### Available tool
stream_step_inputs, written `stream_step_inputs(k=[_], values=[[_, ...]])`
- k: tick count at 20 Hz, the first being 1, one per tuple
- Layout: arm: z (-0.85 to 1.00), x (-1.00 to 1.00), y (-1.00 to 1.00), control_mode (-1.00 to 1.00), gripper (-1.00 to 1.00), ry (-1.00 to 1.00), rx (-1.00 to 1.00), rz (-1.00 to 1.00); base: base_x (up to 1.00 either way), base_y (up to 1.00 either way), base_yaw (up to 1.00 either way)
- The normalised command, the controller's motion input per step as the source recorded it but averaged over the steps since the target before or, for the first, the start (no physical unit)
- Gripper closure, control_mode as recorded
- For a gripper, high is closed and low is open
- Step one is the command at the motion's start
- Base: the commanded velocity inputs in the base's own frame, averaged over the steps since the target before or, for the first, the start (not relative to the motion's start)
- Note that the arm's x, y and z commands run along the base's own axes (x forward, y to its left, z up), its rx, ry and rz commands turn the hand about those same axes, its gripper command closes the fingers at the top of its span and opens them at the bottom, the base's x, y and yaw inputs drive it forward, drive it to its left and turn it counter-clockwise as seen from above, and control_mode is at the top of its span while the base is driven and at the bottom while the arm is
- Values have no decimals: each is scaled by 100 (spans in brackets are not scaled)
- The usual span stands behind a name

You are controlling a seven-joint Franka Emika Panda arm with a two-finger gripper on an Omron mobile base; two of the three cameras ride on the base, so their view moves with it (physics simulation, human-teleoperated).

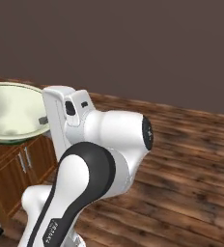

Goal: Pick up the bowls from the cabinet and place each bowl in front of a stool on the dining counter.

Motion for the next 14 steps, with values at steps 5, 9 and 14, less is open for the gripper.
stream_step_inputs(k=[5, 9, 14], values=[[0, 0, 0, 100, 100, 0, 0, 0, 100, 0, 3], [0, 0, 0, 100, 100, 0, 0, 0, 100, 14, 0], [0, 0, 0, 100, 100, 0, 0, 0, 100, 26, 0]])
